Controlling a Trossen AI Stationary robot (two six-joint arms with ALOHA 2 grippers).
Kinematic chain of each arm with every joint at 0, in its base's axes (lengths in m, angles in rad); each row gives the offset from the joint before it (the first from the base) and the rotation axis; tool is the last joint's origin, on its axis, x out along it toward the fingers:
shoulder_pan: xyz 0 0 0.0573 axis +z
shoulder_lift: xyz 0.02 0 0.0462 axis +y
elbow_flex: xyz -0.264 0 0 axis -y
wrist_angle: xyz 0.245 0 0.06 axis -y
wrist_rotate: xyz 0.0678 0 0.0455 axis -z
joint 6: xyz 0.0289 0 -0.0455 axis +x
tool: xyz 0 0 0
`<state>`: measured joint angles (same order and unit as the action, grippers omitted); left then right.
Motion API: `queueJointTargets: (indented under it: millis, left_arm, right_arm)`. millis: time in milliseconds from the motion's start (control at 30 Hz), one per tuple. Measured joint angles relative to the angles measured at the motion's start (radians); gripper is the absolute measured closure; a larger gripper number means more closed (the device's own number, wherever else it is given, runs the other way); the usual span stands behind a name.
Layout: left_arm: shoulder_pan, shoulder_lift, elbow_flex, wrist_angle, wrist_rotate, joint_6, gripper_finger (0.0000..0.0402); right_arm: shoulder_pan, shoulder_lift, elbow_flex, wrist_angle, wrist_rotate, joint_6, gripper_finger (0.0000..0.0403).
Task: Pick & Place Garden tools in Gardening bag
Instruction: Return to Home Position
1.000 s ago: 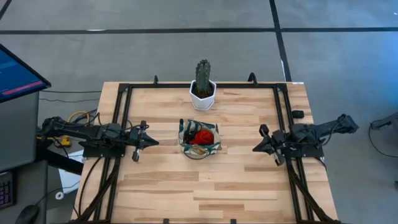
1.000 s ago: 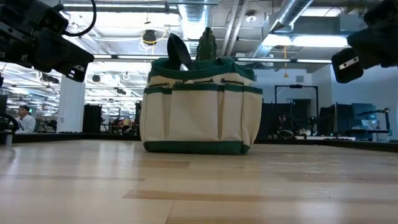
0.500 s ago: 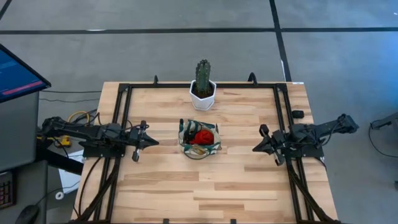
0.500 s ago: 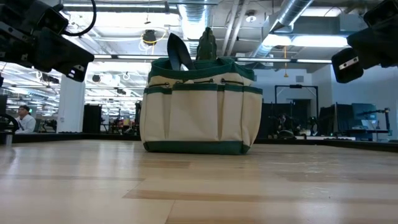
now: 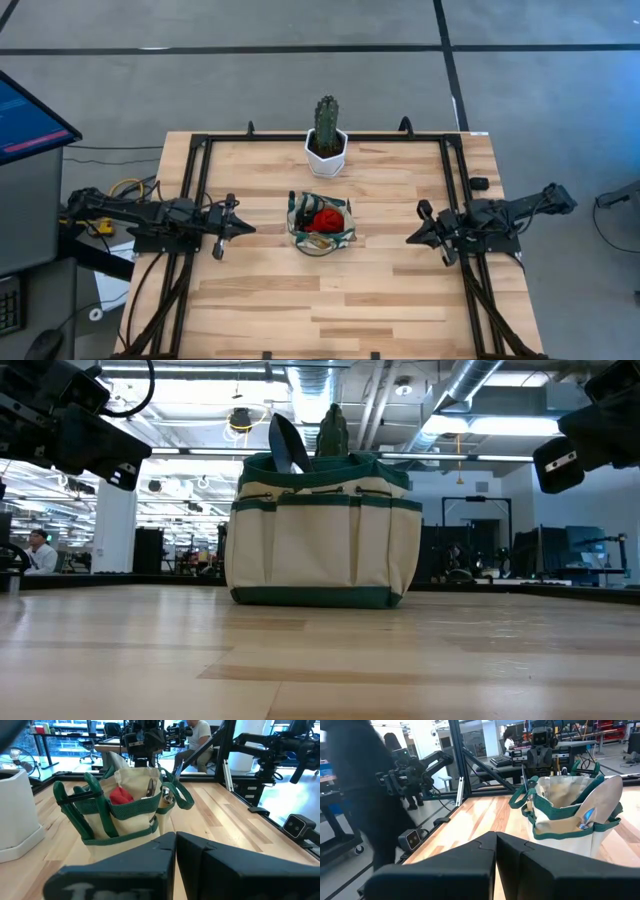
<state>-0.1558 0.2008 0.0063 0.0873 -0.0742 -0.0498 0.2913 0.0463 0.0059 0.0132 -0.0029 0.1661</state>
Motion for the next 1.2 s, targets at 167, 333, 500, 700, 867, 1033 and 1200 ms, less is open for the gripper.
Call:
queueJointTargets:
  millis: [167,333,500,700,867,1033,1200]
  left_arm:
    - [0.000,0.000,0.000,0.005,0.000,0.000,0.0400]
    - [0.000,0.000,0.000,0.005,0.000,0.000,0.0400]
    - [0.000,0.000,0.000,0.009,0.000,0.000,0.0400]
    - [0.000,0.000,0.000,0.012,0.000,0.000,0.0400]
    - [0.000,0.000,0.000,0.019,0.000,0.000,0.0400]
    - [0.000,0.000,0.000,0.022,0.000,0.000,0.0400]
    - [0.000,0.000,0.000,0.026,0.000,0.000,0.0400]
  right_arm:
    - [0.000,0.000,0.000,0.000,0.000,0.000,0.0403]
    - [0.000,0.000,0.000,0.000,0.000,0.000,0.0403]
    - [0.000,0.000,-0.001,0.000,0.000,0.000,0.0403]
    - [0.000,0.000,-0.001,0.000,0.000,0.000,0.0403]
    - [0.000,0.000,-0.001,0.000,0.000,0.000,0.0403]
    - [0.000,0.000,-0.001,0.000,0.000,0.000,0.0403]
    - [0.000,0.000,-0.001,0.000,0.000,0.000,0.0403]
